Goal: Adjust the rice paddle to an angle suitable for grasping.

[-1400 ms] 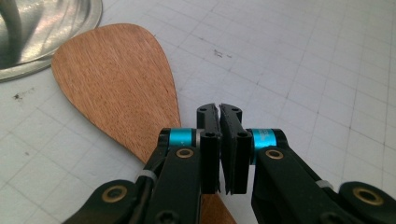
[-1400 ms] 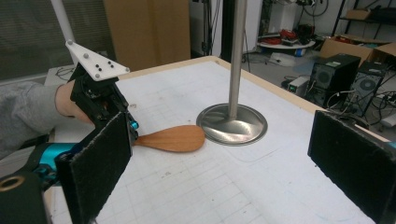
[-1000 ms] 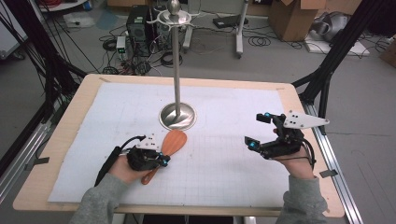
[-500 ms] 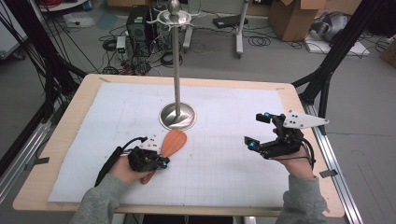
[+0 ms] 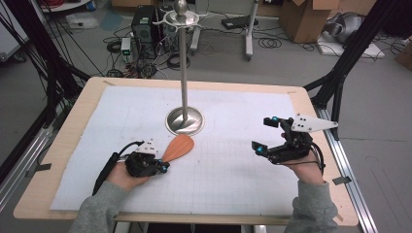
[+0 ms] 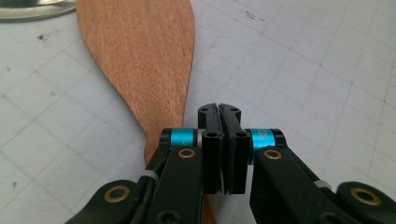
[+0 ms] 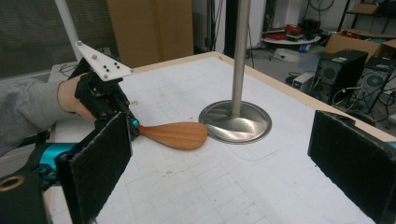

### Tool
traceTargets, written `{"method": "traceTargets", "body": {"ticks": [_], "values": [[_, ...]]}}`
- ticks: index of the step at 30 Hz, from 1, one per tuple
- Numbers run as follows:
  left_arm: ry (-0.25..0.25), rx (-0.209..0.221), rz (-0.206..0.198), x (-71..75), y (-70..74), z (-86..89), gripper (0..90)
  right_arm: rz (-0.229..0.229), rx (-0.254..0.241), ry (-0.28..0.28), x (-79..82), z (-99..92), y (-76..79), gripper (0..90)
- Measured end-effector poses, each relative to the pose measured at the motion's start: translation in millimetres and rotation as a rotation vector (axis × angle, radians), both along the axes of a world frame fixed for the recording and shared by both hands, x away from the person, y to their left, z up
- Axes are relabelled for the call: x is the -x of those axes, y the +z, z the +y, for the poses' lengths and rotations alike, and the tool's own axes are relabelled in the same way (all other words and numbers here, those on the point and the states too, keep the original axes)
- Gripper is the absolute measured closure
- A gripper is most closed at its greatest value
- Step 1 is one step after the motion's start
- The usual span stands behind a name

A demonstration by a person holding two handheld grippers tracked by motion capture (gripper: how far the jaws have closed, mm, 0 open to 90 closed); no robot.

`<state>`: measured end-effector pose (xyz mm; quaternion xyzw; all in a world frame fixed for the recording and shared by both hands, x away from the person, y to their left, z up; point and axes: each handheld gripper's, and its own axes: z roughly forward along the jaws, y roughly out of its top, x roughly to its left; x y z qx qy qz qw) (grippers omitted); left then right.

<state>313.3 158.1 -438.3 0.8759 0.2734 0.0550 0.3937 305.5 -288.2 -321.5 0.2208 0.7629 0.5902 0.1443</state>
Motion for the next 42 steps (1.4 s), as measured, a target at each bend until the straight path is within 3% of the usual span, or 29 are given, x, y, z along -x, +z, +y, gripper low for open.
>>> {"method": "traceTargets", "body": {"ticks": [6,13,18,24,28,36,42], "values": [[0.036,0.009,0.0,-1.6,-0.9,10.9,87.3,-0.004,0.002,0.004,-1.6,1.4,-0.4,4.8],[0.045,0.012,-0.002,-3.2,-0.4,13.5,87.4,0.004,0.003,0.002,-0.2,1.4,-0.2,4.8],[0.051,0.061,-0.022,-4.8,7.7,12.2,87.3,0.001,0.006,0.0,-0.5,1.5,-0.5,4.9],[0.101,0.128,-0.047,-11.9,14.3,19.6,86.7,0.009,0.008,-0.001,-0.9,1.9,-1.5,4.9],[0.13,0.146,-0.054,-17.8,13.5,23.1,86.9,0.013,0.013,0.007,-2.1,4.7,-2.7,4.8],[0.146,0.098,-0.051,-35.5,15.1,13.9,87.3,0.02,0.012,0.016,-3.6,6.5,-3.4,4.8],[0.173,0.102,-0.035,-53.8,12.8,10.7,87.5,0.022,0.005,0.019,-2.2,5.5,-2.7,4.8]]}}
